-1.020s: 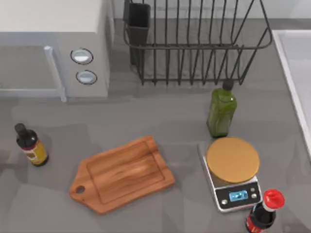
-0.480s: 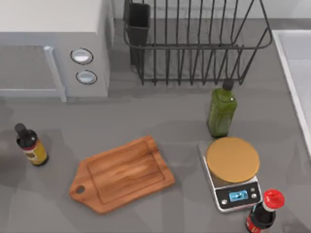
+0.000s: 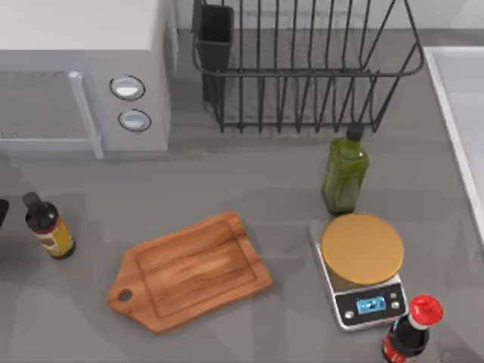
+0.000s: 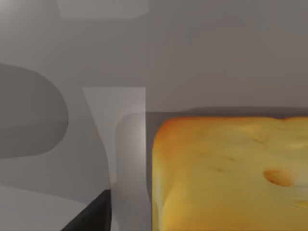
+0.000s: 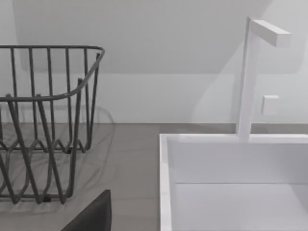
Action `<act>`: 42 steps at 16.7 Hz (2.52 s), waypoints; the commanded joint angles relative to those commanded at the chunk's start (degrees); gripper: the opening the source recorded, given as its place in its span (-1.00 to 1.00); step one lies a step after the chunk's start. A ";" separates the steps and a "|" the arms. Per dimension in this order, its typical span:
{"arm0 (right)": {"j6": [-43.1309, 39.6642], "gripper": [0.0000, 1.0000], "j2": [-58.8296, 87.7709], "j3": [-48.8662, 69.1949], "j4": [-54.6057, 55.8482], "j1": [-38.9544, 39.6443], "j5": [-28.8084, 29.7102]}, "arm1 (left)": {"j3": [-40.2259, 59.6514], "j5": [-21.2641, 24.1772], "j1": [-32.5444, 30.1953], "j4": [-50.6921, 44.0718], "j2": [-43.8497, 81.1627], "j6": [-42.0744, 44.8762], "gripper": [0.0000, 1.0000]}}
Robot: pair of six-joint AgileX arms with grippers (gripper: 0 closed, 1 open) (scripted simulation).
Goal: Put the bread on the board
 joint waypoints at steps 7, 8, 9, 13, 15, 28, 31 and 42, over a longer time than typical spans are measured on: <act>0.00 1.00 0.00 0.00 0.00 0.00 0.00 | 0.00 0.00 0.00 0.00 0.00 0.00 0.10; 0.00 1.00 0.00 0.00 0.00 0.00 0.00 | 0.00 0.00 0.00 0.00 0.00 0.00 -0.06; 0.00 1.00 0.00 0.00 0.00 0.00 0.00 | 0.00 0.00 0.00 0.00 0.00 0.00 -0.21; 0.00 1.00 0.00 0.00 0.00 0.00 0.00 | 0.00 0.00 0.00 0.00 0.00 0.00 -0.81; 0.00 1.00 0.00 0.00 0.00 0.00 0.00 | 0.00 0.00 0.00 0.00 0.00 0.00 -1.00; 0.00 1.00 0.00 0.00 0.00 0.00 0.00 | 0.60 -3.03 0.09 -2.39 -1.58 0.97 -1.00; 0.00 1.00 0.00 0.00 0.00 0.00 0.00 | 3.29 -6.04 -0.20 -7.64 -3.98 0.95 -1.00; 0.00 1.00 0.00 0.00 0.00 0.00 0.00 | 14.08 -0.05 -0.10 -21.89 -7.88 -0.20 -1.00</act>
